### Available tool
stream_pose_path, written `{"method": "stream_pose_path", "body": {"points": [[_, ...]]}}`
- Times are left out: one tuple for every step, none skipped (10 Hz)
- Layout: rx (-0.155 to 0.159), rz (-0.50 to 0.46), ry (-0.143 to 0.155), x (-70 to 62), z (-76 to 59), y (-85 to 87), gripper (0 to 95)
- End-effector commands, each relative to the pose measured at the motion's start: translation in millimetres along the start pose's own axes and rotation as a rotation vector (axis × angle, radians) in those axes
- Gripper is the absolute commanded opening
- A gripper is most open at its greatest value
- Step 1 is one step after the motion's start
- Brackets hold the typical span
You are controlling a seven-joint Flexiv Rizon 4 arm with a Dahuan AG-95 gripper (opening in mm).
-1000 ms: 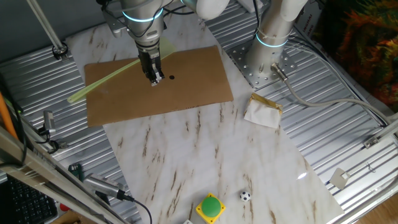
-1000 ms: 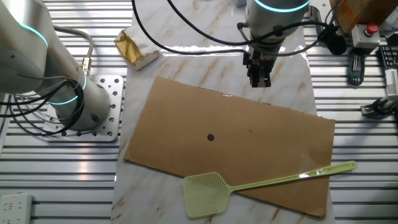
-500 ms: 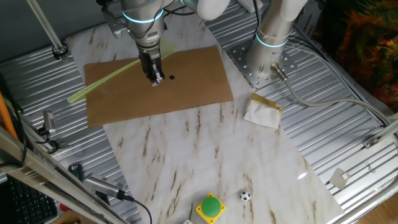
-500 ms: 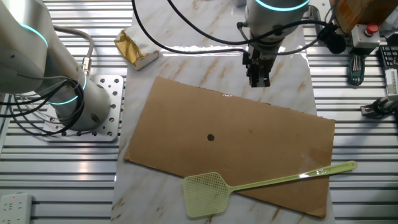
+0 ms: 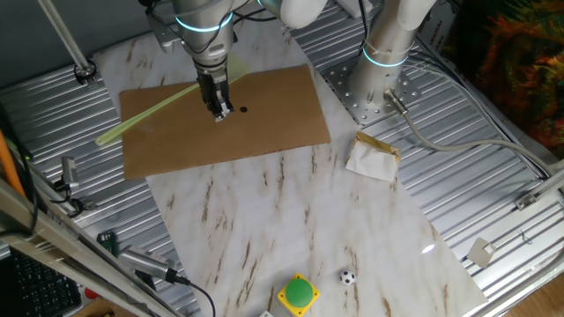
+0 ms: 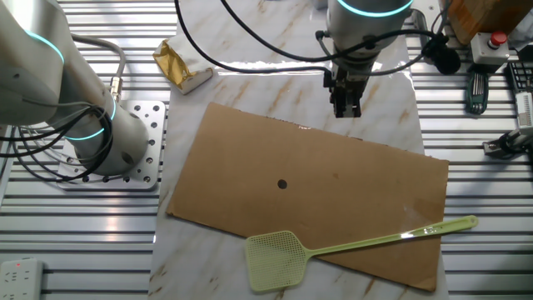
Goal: Swat with a flyswatter
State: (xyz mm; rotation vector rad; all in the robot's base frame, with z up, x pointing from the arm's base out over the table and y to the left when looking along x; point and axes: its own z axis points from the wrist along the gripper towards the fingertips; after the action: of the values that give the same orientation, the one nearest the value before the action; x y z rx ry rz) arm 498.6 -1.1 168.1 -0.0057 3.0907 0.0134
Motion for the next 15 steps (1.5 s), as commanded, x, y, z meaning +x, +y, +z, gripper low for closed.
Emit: {"method": "stream_pose_path", "body": {"points": [[0.000,0.005,0.002,0.6,-0.2,0.3,0.0],[0.001,0.006,0.002,0.5,-0.1,0.2,0.0],[0.001,0.004,0.001,0.5,-0.1,0.2,0.0],[0.001,0.004,0.002,0.5,0.0,0.2,0.0],[0.003,0.003,0.007,-0.2,2.4,-0.7,0.0],[0.012,-0.006,0.008,-3.0,13.5,-8.6,0.0],[0.007,-0.021,0.003,-6.2,29.4,-27.2,0.0],[0.006,-0.046,-0.001,-11.6,47.3,-60.0,0.0],[0.007,-0.071,-0.006,-18.4,57.3,-85.2,0.0],[0.005,-0.086,-0.005,-25.4,61.7,-101.5,0.0],[0.006,-0.093,-0.004,-36.2,62.9,-113.2,0.0],[0.004,-0.107,-0.001,-55.4,65.0,-126.8,0.0],[0.006,-0.117,0.001,-64.0,67.0,-132.6,0.0],[0.003,-0.133,0.001,-81.6,74.3,-144.8,0.0],[0.002,-0.140,0.002,-96.1,81.2,-151.8,0.0]]}}
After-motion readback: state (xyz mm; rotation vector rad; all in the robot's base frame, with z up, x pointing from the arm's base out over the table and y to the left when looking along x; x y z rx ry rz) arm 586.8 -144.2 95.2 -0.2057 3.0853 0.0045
